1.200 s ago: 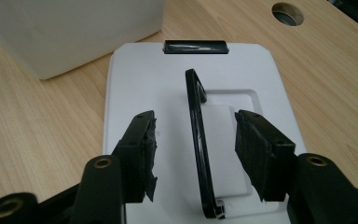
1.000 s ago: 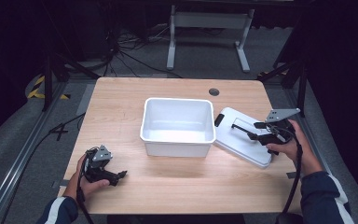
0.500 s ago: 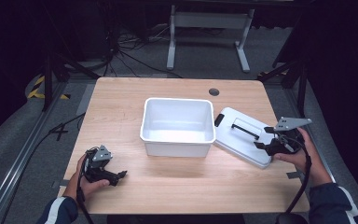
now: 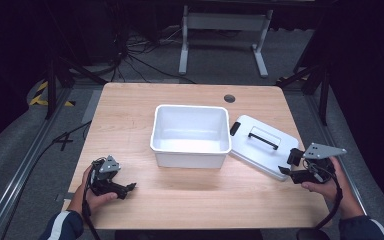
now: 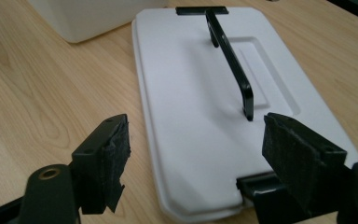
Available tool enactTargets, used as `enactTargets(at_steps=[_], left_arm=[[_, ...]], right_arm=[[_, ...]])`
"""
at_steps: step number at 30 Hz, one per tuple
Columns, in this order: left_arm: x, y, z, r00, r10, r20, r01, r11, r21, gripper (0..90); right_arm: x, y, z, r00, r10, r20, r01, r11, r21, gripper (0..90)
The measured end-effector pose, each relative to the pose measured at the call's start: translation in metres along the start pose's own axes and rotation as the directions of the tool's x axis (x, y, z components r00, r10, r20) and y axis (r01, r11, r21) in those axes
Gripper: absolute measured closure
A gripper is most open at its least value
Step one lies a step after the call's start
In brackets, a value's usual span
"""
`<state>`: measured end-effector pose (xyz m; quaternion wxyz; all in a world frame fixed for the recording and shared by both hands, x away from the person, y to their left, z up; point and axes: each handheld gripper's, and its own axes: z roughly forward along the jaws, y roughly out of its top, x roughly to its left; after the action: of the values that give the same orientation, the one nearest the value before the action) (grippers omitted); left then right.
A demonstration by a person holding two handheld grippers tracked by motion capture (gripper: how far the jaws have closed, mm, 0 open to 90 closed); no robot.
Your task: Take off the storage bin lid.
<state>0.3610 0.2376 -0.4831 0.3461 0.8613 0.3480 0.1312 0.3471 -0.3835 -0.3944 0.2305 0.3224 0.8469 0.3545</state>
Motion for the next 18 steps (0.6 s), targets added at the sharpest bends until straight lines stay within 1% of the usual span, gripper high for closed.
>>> enactTargets(at_steps=[1, 3, 4, 6, 8, 9, 10, 11, 12, 15, 17, 18], left_arm=[[0.0, 0.0, 0.0, 1.0, 0.0, -0.001, 0.0, 1.0, 0.0, 0.4], [0.0, 0.0, 0.0, 1.0, 0.0, -0.001, 0.0, 1.0, 0.0, 0.4], [0.0, 0.0, 0.0, 1.0, 0.0, -0.001, 0.0, 1.0, 0.0, 0.4], [0.0, 0.0, 0.0, 1.0, -0.001, -0.001, 0.001, 1.0, 0.0, 0.5], [0.0, 0.0, 0.0, 1.0, -0.001, -0.001, 0.001, 1.0, 0.0, 0.5], [0.0, 0.0, 0.0, 1.0, 0.0, -0.001, 0.0, 1.0, 0.0, 0.5], [0.0, 0.0, 0.0, 1.0, -0.001, -0.002, 0.001, 1.0, -0.001, 0.5], [0.0, 0.0, 0.0, 1.0, -0.001, -0.002, 0.001, 1.0, -0.001, 0.5], [0.0, 0.0, 0.0, 1.0, -0.001, -0.001, 0.001, 1.0, 0.0, 0.5], [0.0, 0.0, 0.0, 1.0, -0.001, -0.002, 0.001, 1.0, -0.001, 0.5], [0.0, 0.0, 0.0, 1.0, -0.002, -0.002, 0.002, 1.0, 0.0, 0.5], [0.0, 0.0, 0.0, 1.0, -0.002, -0.002, 0.002, 1.0, -0.001, 0.5]], right_arm=[[0.001, -0.005, 0.0, 1.0, 0.009, 0.003, -0.009, 1.0, 0.0, 25.3], [0.005, -0.017, 0.002, 0.9996, 0.016, 0.025, -0.016, 1.0, 0.003, 25.1], [0.005, -0.017, 0.002, 0.9996, 0.016, 0.025, -0.016, 1.0, 0.003, 25.1], [0.007, -0.026, 0.003, 0.9994, 0.025, 0.025, -0.026, 1.0, 0.011, 24.6], [0.009, -0.034, 0.004, 0.9988, 0.032, 0.038, -0.033, 0.999, 0.019, 24.1], [0.011, -0.043, 0.005, 0.9984, 0.045, 0.033, -0.046, 0.999, 0.025, 23.5], [0.012, -0.047, 0.005, 0.9979, 0.054, 0.037, -0.055, 0.998, 0.024, 23.3], [0.012, -0.047, 0.005, 0.9979, 0.054, 0.037, -0.055, 0.998, 0.024, 23.3], [0.013, -0.051, 0.006, 0.9971, 0.066, 0.038, -0.067, 0.998, 0.021, 23.3], [0.016, -0.062, 0.01, 0.9947, 0.102, 0.014, -0.103, 0.995, 0.015, 22.7], [0.019, -0.07, 0.016, 0.9931, 0.117, 0.009, -0.117, 0.992, 0.04, 21.9], [0.02, -0.073, 0.017, 0.9929, 0.118, 0.01, -0.119, 0.992, 0.042, 21.9]])
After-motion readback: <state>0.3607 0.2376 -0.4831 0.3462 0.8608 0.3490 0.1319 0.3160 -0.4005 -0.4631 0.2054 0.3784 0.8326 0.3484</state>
